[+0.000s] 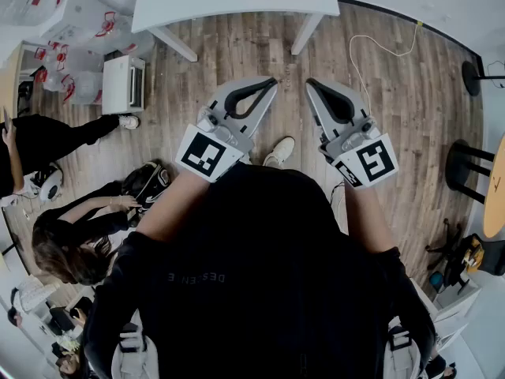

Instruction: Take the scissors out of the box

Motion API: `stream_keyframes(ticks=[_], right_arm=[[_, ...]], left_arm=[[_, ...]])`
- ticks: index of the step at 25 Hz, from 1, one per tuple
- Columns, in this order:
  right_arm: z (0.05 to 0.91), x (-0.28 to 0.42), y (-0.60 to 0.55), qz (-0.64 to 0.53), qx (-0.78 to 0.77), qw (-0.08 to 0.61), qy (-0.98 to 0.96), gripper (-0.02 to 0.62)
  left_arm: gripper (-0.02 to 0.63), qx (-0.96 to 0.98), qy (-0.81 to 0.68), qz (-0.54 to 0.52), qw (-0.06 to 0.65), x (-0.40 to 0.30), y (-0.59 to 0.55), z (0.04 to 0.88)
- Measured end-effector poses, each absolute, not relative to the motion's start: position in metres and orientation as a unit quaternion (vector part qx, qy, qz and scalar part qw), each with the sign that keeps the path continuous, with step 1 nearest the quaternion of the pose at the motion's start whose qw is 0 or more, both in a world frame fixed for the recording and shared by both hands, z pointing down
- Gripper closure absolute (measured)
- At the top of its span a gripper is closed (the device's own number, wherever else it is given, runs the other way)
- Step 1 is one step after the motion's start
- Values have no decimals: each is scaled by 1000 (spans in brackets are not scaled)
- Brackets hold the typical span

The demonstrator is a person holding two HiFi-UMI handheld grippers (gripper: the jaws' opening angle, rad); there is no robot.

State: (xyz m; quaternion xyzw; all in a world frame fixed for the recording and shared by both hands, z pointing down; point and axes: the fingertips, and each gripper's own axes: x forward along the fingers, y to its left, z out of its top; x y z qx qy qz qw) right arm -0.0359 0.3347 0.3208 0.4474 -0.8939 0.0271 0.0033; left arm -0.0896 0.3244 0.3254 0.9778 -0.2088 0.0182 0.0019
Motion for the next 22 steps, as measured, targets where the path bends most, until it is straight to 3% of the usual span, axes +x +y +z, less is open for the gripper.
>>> stream_keyframes(ticks=[12, 22], right_arm=[[326, -52, 337, 31, 458, 4, -888, 600], [326, -22, 328, 26, 454, 5, -891, 600]], left_arm=[[586, 977, -211, 7, -14, -118, 321, 325], [586, 976, -215, 14, -22, -90, 314, 324]])
